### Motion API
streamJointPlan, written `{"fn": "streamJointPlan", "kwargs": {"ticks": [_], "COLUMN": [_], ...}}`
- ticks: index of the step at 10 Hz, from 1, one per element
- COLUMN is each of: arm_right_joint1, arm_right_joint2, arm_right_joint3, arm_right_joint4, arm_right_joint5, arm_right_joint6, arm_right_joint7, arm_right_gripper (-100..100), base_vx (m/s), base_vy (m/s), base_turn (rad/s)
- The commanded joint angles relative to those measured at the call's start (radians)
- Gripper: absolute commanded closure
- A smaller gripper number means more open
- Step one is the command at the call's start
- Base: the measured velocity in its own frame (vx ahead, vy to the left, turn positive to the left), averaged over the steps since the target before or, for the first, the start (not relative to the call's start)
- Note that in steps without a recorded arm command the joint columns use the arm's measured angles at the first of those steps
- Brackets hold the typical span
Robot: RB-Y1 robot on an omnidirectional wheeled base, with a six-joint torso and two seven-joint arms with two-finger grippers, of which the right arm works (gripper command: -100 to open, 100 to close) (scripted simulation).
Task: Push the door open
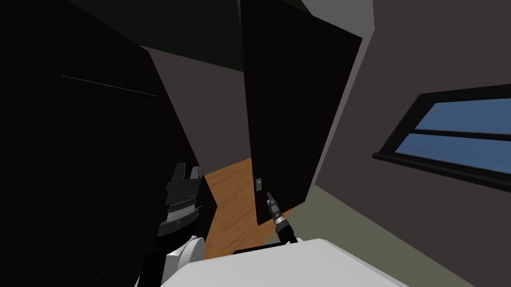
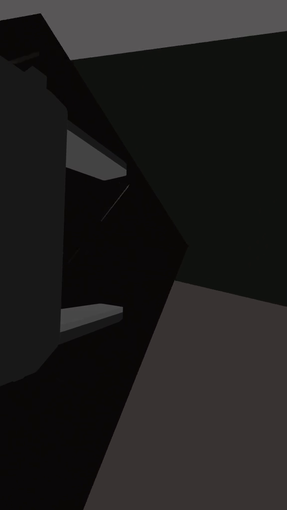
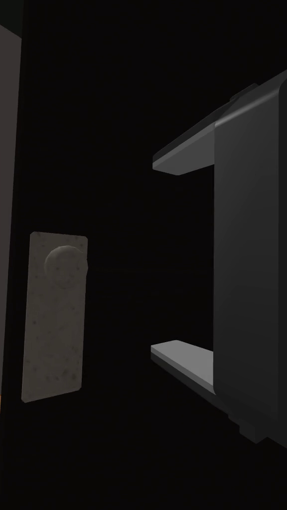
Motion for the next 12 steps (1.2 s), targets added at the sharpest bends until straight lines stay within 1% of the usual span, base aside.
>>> {"fn": "streamJointPlan", "kwargs": {"ticks": [1,2,4,5,7,8,9,12], "arm_right_joint1": [-0.001,-0.003,-0.008,-0.01,-0.015,-0.012,-0.012,-0.012], "arm_right_joint2": [-0.008,-0.009,-0.004,0.002,0.024,0.017,0.017,0.017], "arm_right_joint3": [-0.003,-0.006,-0.011,-0.013,-0.018,-0.016,-0.016,-0.016], "arm_right_joint4": [0.001,0.005,0.012,0.015,0.022,0.024,0.024,0.024], "arm_right_joint5": [-0.001,-0.001,-0.002,-0.003,-0.004,-0.003,-0.003,-0.003], "arm_right_joint6": [-0.003,-0.006,-0.011,-0.014,-0.019,-0.02,-0.02,-0.02], "arm_right_joint7": [0.0,0.001,0.001,0.001,0.002,0.002,0.002,0.002], "arm_right_gripper": [-100,-100,-100,-100,-100,-100,100,100], "base_vx": [0.212,0.206,0.188,0.173,0.191,0.072,-0.016,-0.017], "base_vy": [0.053,0.069,0.049,0.087,0.062,0.019,0.0,-0.006], "base_turn": [0.025,0.021,0.025,0.017,0.016,-0.01,0.009,0.004]}}
